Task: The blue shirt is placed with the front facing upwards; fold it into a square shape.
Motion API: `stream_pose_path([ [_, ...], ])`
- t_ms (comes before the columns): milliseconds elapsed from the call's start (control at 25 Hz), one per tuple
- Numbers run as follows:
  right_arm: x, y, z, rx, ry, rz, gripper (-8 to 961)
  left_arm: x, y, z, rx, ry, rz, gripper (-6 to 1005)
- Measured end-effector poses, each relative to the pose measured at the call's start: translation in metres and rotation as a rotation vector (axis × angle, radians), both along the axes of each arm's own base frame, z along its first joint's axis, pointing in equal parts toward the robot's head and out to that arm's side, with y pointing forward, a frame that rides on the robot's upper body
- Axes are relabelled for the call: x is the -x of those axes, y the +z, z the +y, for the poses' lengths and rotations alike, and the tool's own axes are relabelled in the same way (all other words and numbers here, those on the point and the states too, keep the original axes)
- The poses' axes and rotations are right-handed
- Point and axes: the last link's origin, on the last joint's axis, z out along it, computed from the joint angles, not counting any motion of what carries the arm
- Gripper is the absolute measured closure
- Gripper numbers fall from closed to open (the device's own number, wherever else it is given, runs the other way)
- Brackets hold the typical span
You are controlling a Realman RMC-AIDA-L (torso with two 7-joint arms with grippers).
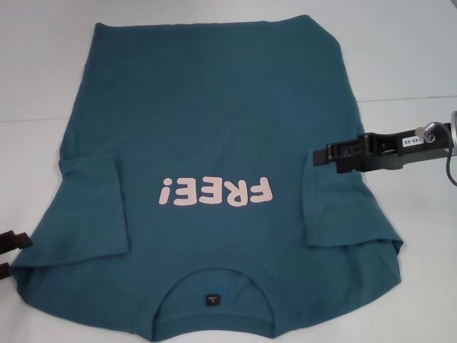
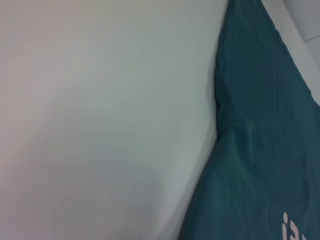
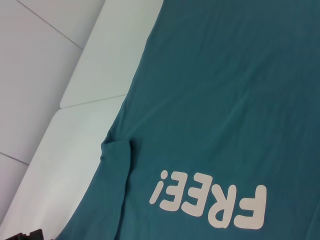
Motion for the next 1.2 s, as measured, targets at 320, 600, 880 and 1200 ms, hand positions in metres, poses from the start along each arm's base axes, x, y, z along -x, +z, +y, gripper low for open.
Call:
stream_pose_path([
  [320,-0.0002,0.0012,-0.0001,-0.003,-0.002,0.006,189,-0.0006,-0.0023,0.0052,0.022,-0.001,0.027,292],
  [600,0.0000,0.0023,0.0003,-0.007,-0.003,0.010,192,-0.0050,-0.0070,0.0080,0.047,-0.002,0.020,316],
  [880,-0.0003,0.0043,0.0008,-0.013,-0.005,0.013,190,-0.0038,-0.0045,0.0070,0.068,0.029,0.029,378],
  [1200,-0.0009,0.0050,0.0008,-0.015,-0.007,0.014,192,-0.0044,-0.0043,0.0080,0.075,0.028,0.035,655],
])
